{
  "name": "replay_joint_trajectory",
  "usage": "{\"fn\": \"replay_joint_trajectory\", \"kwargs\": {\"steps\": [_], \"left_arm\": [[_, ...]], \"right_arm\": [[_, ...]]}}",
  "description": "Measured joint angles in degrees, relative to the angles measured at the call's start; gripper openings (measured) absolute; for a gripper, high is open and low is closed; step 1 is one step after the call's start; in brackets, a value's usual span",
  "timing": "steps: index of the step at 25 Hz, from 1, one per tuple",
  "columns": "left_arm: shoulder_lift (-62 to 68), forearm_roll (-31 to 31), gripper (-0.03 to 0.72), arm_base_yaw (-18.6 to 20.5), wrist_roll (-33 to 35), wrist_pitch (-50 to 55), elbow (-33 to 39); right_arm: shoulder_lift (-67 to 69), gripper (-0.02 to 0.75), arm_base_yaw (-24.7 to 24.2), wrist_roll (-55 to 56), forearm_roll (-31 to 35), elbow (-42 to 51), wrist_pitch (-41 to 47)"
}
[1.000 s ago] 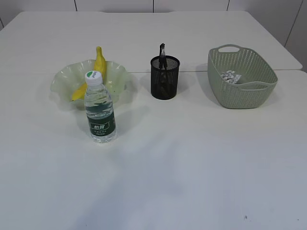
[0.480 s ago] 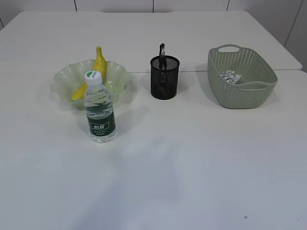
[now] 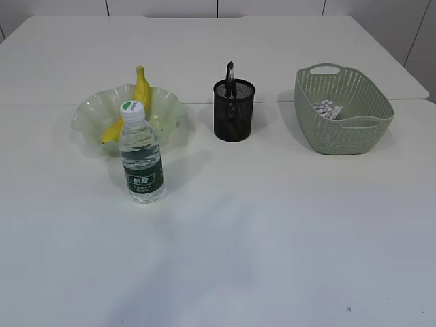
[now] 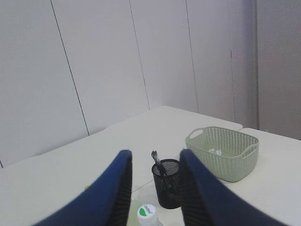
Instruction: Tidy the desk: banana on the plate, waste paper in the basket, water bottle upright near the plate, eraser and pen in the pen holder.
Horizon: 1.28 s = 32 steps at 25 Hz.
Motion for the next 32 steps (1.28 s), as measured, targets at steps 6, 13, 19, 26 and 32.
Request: {"fn": "replay_joint_trajectory", "kwargs": {"steps": [6, 13, 19, 26, 32], "left_arm": [[0.00, 0.13, 0.236, 0.00, 0.00, 0.00, 0.00], [-0.14, 0.16, 0.236, 4.40, 0.00, 0.00, 0.00], [-3.32, -0.85, 0.236, 11.41, 0.04, 1.32, 0.00], [-6.32, -2.45, 0.236, 19.14, 0.04, 7.98, 0.00], [-10.08, -2.84, 0.236, 24.08, 0.04, 15.24, 0.00]], "right_arm": [[0.00, 0.249, 0.00, 0.00, 0.00, 0.00, 0.00], [0.00, 0.248, 0.00, 0.00, 0.00, 0.00, 0.00], [0.00, 0.247, 0.00, 0.00, 0.00, 0.00, 0.00], [0.00, 0.246, 0.00, 0.00, 0.00, 0.00, 0.00], [0.00, 0.246, 0.00, 0.00, 0.00, 0.00, 0.00]]}}
